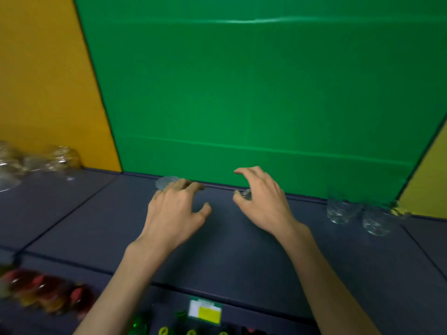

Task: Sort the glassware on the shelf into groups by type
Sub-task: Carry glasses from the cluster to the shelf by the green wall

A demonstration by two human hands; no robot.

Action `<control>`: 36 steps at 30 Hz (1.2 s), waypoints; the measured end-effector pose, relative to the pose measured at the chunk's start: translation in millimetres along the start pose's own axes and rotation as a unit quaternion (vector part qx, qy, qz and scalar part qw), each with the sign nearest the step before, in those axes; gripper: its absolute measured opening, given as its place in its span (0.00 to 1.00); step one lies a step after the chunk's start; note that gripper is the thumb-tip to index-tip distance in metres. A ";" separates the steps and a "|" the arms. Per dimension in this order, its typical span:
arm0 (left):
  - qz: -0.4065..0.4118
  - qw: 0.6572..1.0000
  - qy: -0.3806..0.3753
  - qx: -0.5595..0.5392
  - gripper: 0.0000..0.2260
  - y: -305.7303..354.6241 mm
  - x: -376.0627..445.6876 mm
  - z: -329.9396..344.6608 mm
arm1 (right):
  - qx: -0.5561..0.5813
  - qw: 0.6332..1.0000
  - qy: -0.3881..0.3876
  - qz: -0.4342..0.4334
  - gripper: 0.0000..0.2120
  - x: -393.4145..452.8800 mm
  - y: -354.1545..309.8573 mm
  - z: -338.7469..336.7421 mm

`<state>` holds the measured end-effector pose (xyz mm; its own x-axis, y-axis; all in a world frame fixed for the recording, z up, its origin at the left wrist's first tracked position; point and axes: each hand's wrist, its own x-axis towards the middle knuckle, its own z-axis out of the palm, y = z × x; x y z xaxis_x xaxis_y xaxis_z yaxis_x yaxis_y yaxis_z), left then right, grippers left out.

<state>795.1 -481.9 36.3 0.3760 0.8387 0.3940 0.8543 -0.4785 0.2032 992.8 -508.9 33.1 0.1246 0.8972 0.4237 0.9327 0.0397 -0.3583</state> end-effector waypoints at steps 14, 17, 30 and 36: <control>-0.131 0.989 0.013 0.064 0.24 -280.7 -102.6 -99.6 | 0.047 0.985 -0.081 -0.142 0.20 14.8 -296.2 147.7; -0.154 0.986 0.009 0.067 0.24 -344.5 -126.1 -118.1 | 0.056 0.984 -0.080 -0.150 0.19 17.8 -360.9 178.5; -0.192 0.979 -0.001 0.065 0.24 -542.6 -147.0 -161.3 | 0.074 0.981 -0.096 -0.151 0.16 61.4 -526.9 283.9; -0.175 0.982 -0.006 0.075 0.24 -617.2 -111.7 -157.7 | 0.092 0.982 -0.084 -0.141 0.15 109.4 -567.4 344.2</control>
<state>169.2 -321.2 8.3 0.0539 0.9481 0.3132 0.9749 -0.1179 0.1891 360.8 -281.9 -3.6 -0.2019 0.8981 0.3908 0.8436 0.3622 -0.3965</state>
